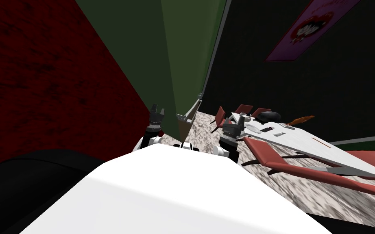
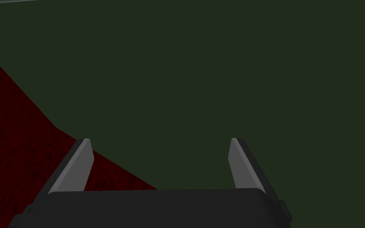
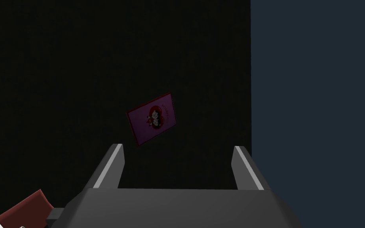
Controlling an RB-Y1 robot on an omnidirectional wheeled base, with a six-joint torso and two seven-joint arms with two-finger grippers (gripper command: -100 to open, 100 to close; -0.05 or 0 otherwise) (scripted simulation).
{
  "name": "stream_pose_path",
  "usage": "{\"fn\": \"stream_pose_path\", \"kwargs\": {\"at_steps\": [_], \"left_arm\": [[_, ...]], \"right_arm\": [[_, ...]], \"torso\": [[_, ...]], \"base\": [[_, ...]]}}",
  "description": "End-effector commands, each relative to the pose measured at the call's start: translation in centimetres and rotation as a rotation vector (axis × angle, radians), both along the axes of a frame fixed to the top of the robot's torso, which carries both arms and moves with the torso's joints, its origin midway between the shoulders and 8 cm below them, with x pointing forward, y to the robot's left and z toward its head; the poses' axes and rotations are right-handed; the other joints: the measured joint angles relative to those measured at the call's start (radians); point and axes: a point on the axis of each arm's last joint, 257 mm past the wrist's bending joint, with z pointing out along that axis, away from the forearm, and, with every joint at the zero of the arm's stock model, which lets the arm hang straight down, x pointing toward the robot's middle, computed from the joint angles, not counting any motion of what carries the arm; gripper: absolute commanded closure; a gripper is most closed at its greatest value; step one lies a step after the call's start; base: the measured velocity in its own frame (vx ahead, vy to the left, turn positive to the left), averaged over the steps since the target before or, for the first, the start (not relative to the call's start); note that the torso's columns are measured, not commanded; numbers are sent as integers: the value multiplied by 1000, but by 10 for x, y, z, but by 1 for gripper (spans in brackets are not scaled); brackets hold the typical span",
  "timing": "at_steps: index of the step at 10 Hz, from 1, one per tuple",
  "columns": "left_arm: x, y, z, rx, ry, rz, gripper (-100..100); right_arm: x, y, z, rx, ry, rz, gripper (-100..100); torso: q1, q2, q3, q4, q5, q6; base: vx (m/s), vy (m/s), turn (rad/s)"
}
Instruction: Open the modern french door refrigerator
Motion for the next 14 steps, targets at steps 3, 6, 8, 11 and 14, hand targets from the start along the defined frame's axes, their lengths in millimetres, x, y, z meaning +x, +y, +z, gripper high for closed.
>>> {"fn": "stream_pose_path", "kwargs": {"at_steps": [3,6,8,11,14], "left_arm": [[31,-6,-52,-6,148,-10,-100],[46,-9,-81,-22,228,-11,-100],[56,-13,-103,-28,285,-13,-100],[64,-17,-124,-24,342,-19,-100],[72,-22,-147,-17,402,-25,-100]], "right_arm": [[0,0,0,0,0,0,0],[0,0,0,0,0,0,0],[0,0,0,0,0,0,0],[0,0,0,0,0,0,0],[0,0,0,0,0,0,0]], "torso": [[0,0,0,0,0,0],[-1,0,0,0,0,0],[-4,-7,-4,-4,1,5],[-4,-13,-7,-7,1,9],[-10,-19,-10,-9,1,12]], "base": [[-8,-51,-61],[-7,-55,-45],[-24,-55,-51],[-1,-26,-27],[-8,-30,-47]]}}
